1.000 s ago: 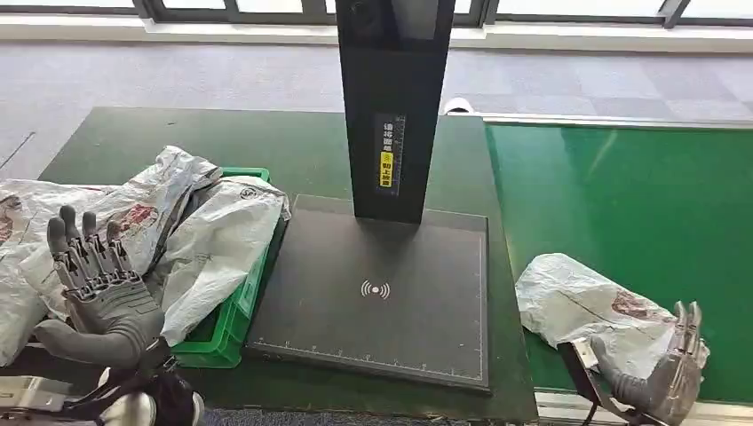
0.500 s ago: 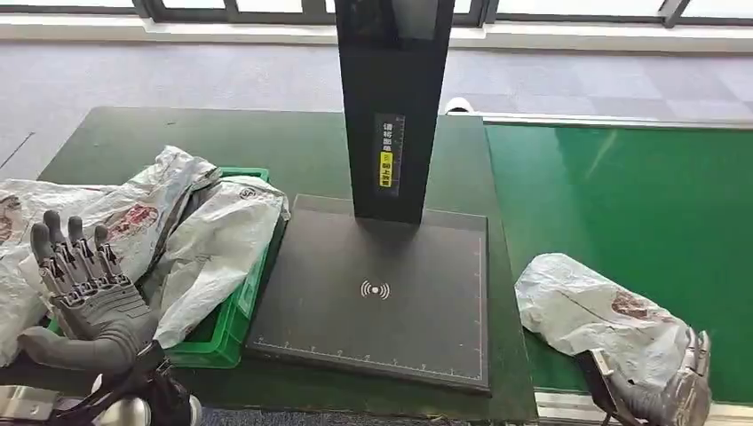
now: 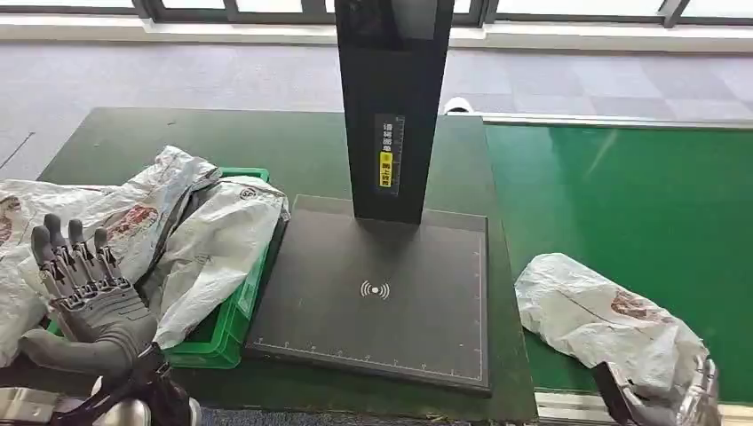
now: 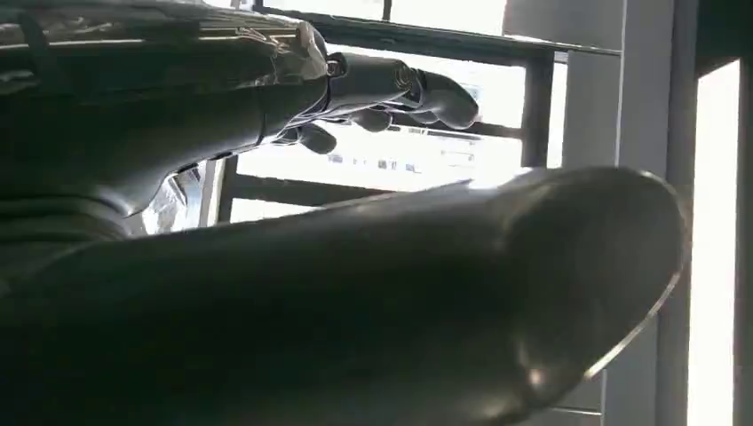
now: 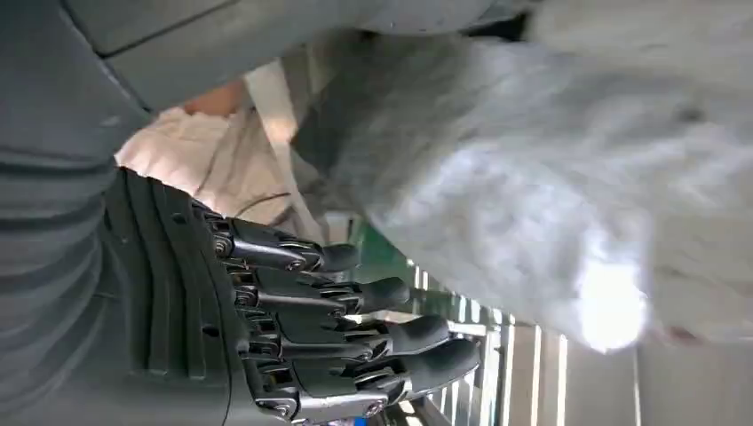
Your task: Moved the parcel from conveyor to table for the left to box.
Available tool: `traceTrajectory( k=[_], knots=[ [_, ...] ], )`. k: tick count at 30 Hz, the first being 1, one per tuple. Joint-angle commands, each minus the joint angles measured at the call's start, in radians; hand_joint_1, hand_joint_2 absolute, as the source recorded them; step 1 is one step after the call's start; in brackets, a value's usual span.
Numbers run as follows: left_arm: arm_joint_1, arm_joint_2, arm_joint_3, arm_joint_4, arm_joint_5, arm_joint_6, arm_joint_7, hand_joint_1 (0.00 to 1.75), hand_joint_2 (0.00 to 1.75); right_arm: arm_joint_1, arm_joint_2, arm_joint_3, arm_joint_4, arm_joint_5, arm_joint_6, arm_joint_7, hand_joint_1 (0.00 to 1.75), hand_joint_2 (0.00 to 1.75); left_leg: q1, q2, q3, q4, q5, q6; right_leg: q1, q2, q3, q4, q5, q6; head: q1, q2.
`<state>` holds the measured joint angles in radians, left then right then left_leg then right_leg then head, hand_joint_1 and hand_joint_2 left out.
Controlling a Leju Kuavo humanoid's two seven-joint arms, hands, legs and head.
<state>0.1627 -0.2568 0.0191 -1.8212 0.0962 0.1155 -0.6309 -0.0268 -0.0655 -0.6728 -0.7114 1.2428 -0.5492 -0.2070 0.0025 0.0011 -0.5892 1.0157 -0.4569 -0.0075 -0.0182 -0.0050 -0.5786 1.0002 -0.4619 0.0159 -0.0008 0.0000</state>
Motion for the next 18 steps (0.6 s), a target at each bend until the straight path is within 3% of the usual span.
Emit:
traceTrajectory(
  k=[1,14,18],
  knots=[
    [0.034,0.057,-0.052,0.045,0.003,0.041,-0.015,0.00,0.00,-0.099,-0.080,-0.061,0.320,0.106,-0.063,0.038,0.00,1.75,0.001,0.001,0.003,-0.003,0.000,0.000,0.001,0.001,0.004,-0.004,0.001,-0.001,0.000,0.000],
    [0.045,0.066,-0.077,0.049,0.006,0.065,-0.019,0.00,0.00,-0.127,-0.097,-0.041,0.320,0.154,-0.088,0.042,0.00,1.75,0.001,0.002,0.005,-0.001,-0.001,0.000,0.001,0.003,0.005,-0.002,0.000,-0.001,0.000,0.000],
    [-0.003,0.096,-0.112,0.118,0.026,0.078,-0.034,0.00,0.00,-0.212,-0.065,0.070,0.353,0.231,-0.076,0.062,0.00,1.75,0.001,0.005,0.006,-0.003,0.000,0.000,0.001,0.006,0.005,-0.004,0.002,-0.001,0.000,0.000]
  ],
)
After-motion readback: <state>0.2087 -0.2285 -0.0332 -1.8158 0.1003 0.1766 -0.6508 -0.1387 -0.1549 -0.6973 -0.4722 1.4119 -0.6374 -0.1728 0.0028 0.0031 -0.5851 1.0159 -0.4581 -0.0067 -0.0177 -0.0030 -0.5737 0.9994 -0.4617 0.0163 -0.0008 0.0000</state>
